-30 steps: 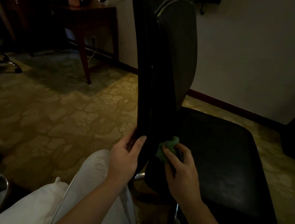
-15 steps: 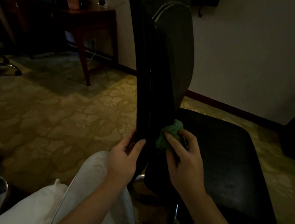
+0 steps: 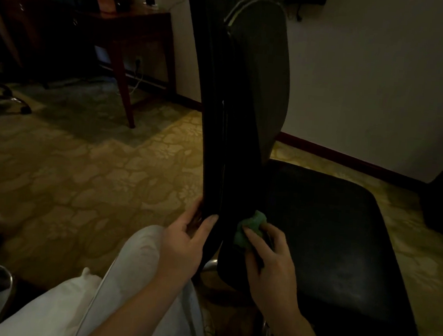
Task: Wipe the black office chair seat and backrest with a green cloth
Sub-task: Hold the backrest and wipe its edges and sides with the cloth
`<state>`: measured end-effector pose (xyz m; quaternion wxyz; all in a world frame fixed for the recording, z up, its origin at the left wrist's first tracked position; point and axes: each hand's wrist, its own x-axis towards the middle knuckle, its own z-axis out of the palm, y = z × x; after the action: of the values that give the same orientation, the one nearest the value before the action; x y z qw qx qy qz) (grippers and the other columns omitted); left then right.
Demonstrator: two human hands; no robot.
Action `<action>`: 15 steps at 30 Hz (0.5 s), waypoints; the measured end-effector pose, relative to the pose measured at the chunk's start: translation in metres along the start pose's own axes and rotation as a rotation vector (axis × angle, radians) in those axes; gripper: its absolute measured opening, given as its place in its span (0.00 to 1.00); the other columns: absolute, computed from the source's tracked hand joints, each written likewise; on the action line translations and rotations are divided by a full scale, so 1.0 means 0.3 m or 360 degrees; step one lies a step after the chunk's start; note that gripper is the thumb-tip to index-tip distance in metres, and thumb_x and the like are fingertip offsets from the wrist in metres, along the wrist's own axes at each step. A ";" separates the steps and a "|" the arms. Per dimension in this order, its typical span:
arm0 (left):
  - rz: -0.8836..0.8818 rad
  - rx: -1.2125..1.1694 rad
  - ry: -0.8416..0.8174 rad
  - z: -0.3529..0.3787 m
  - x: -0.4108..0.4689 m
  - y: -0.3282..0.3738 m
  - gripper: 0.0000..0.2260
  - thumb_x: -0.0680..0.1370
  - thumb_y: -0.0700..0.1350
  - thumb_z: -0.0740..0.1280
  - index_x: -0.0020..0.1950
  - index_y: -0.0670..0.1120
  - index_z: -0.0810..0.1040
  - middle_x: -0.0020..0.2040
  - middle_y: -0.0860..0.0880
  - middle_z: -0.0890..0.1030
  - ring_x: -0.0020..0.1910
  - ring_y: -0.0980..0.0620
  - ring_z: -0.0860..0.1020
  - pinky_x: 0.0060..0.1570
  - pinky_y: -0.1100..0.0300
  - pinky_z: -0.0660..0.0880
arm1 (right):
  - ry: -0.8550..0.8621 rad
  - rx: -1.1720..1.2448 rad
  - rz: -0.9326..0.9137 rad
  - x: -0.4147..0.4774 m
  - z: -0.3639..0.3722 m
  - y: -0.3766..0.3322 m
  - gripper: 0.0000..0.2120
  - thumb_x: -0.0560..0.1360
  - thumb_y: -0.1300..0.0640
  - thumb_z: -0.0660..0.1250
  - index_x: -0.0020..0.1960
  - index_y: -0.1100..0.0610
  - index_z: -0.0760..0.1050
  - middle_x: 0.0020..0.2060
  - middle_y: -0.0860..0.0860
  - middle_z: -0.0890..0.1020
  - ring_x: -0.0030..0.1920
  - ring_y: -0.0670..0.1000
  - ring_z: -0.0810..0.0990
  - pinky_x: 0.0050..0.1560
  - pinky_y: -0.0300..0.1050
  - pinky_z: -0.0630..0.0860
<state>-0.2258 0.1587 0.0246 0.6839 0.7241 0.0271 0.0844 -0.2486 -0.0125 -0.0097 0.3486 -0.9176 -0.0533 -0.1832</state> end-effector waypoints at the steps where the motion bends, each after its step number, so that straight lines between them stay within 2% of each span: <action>1: 0.0005 -0.0004 0.0003 -0.001 -0.001 -0.002 0.18 0.80 0.47 0.68 0.67 0.63 0.72 0.56 0.69 0.80 0.60 0.67 0.77 0.56 0.68 0.76 | 0.0066 0.0028 -0.0029 0.008 -0.015 -0.009 0.20 0.76 0.60 0.69 0.67 0.50 0.76 0.69 0.51 0.69 0.68 0.52 0.71 0.61 0.53 0.78; 4: 0.0007 -0.0024 0.0008 0.001 -0.004 -0.010 0.20 0.80 0.47 0.68 0.71 0.58 0.72 0.60 0.65 0.81 0.61 0.65 0.77 0.60 0.63 0.76 | 0.0215 0.0105 -0.0121 0.040 -0.046 -0.032 0.19 0.76 0.60 0.68 0.67 0.52 0.76 0.68 0.52 0.68 0.68 0.53 0.72 0.61 0.54 0.78; 6: 0.0007 -0.0023 -0.0001 0.005 -0.008 -0.008 0.19 0.80 0.46 0.67 0.70 0.60 0.72 0.58 0.67 0.80 0.60 0.66 0.78 0.57 0.66 0.77 | 0.0242 0.0091 -0.0149 0.055 -0.048 -0.032 0.19 0.76 0.60 0.68 0.67 0.52 0.76 0.68 0.52 0.68 0.67 0.53 0.72 0.60 0.54 0.78; 9: 0.0013 -0.0051 0.0011 0.008 -0.010 -0.006 0.19 0.80 0.44 0.68 0.70 0.57 0.72 0.55 0.69 0.81 0.58 0.68 0.78 0.52 0.72 0.75 | 0.0161 0.0039 -0.0126 0.041 -0.015 -0.004 0.19 0.76 0.60 0.68 0.66 0.51 0.76 0.68 0.53 0.69 0.67 0.53 0.72 0.59 0.54 0.79; 15: 0.0027 -0.0087 0.0015 0.014 -0.005 -0.009 0.21 0.80 0.42 0.68 0.73 0.51 0.72 0.56 0.68 0.81 0.59 0.67 0.78 0.52 0.73 0.74 | -0.0013 -0.0037 0.0005 -0.021 0.075 0.042 0.20 0.76 0.58 0.69 0.67 0.49 0.76 0.69 0.50 0.68 0.68 0.50 0.72 0.62 0.51 0.77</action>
<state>-0.2263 0.1546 0.0216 0.7026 0.7050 0.0218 0.0943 -0.2447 -0.0069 -0.0354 0.3379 -0.9225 -0.0511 -0.1795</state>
